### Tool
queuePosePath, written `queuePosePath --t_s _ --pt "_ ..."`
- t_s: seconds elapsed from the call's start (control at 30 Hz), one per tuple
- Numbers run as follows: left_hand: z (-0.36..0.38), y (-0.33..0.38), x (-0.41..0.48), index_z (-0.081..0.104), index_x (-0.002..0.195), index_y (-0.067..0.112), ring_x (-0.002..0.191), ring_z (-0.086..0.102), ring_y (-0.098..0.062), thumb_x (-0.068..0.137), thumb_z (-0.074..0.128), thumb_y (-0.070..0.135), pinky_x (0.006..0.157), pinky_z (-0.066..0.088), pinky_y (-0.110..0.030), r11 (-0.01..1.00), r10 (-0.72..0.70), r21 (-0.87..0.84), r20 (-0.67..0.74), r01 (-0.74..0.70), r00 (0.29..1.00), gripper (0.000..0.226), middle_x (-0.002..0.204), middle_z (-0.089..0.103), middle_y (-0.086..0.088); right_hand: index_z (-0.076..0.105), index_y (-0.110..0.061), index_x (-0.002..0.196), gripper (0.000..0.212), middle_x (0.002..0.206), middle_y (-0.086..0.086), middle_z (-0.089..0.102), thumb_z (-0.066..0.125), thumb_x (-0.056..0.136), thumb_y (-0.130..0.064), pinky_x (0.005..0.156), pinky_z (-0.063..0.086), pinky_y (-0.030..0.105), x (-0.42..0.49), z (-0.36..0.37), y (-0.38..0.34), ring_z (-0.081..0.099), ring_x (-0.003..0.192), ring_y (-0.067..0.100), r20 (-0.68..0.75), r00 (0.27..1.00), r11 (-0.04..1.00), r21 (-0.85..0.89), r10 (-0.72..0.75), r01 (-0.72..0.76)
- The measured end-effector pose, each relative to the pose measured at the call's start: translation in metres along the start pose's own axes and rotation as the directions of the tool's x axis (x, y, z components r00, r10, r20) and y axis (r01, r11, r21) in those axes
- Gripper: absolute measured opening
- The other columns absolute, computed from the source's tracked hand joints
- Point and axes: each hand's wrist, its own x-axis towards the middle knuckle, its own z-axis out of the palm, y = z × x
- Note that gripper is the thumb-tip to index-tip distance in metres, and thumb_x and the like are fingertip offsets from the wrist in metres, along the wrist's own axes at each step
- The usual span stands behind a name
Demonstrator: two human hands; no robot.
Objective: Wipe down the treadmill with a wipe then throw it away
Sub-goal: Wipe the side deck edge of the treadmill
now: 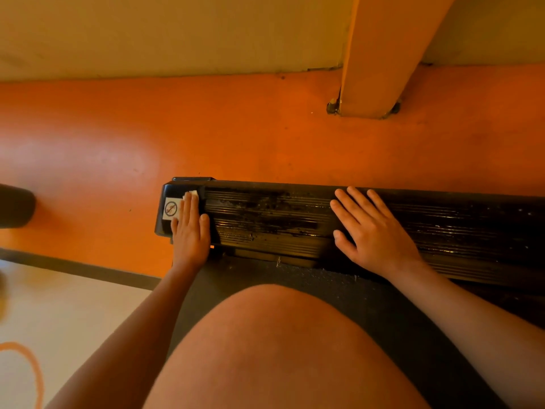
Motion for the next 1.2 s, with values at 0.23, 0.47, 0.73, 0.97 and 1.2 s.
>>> queuePosePath --t_s 0.23,0.47,0.73,0.97,1.2 --pt "-0.010 -0.008 0.023 0.005 0.165 0.022 0.157 -0.003 -0.012 0.104 0.013 0.052 0.126 -0.002 -0.046 0.998 0.003 0.067 0.003 -0.003 1.000 0.068 0.172 0.001 0.000 0.047 -0.009 0.151 0.059 0.160 0.014 0.040 0.036 0.104 -0.043 0.125 0.024 0.052 0.001 0.001 0.001 0.031 0.152 0.031 -0.006 1.000 1.000 0.027 0.002 -0.002" --pt "-0.005 -0.014 0.001 0.002 0.165 0.023 0.155 -0.008 -0.006 0.103 0.013 0.053 0.126 -0.004 -0.049 0.998 0.026 0.058 0.059 -0.029 0.998 0.069 0.171 -0.003 0.005 0.048 -0.010 0.151 0.059 0.160 0.013 0.041 0.036 0.104 -0.043 0.124 0.024 0.053 0.000 -0.001 0.000 0.031 0.152 0.030 0.007 1.000 0.999 0.030 0.015 -0.015" --pt "-0.010 -0.008 -0.005 -0.005 0.163 0.024 0.153 -0.014 -0.005 0.101 0.008 0.059 0.126 -0.006 -0.049 0.995 0.044 0.081 0.096 -0.052 0.994 0.073 0.170 -0.009 0.008 0.047 -0.012 0.152 0.059 0.161 0.012 0.040 0.034 0.104 -0.044 0.125 0.023 0.052 0.001 -0.004 0.000 0.030 0.153 0.029 0.020 0.999 0.999 0.034 0.034 -0.035" --pt "-0.007 0.011 0.043 -0.002 0.165 0.022 0.155 -0.014 -0.009 0.104 0.009 0.055 0.124 -0.008 -0.053 0.992 0.053 0.104 0.108 -0.065 0.993 0.069 0.171 -0.007 0.005 0.048 -0.012 0.151 0.059 0.161 0.012 0.040 0.034 0.104 -0.045 0.124 0.025 0.052 0.002 -0.002 -0.001 0.031 0.152 0.029 0.023 0.999 0.999 0.024 0.027 -0.027" --pt "0.000 0.010 0.007 -0.006 0.164 0.024 0.155 -0.014 -0.007 0.101 0.007 0.059 0.125 -0.009 -0.047 0.997 0.043 0.062 0.083 -0.048 0.996 0.073 0.170 -0.010 0.006 0.048 -0.012 0.151 0.059 0.160 0.011 0.041 0.036 0.104 -0.044 0.124 0.026 0.052 0.002 -0.003 -0.001 0.031 0.152 0.029 0.030 0.999 0.999 0.028 0.035 -0.036"
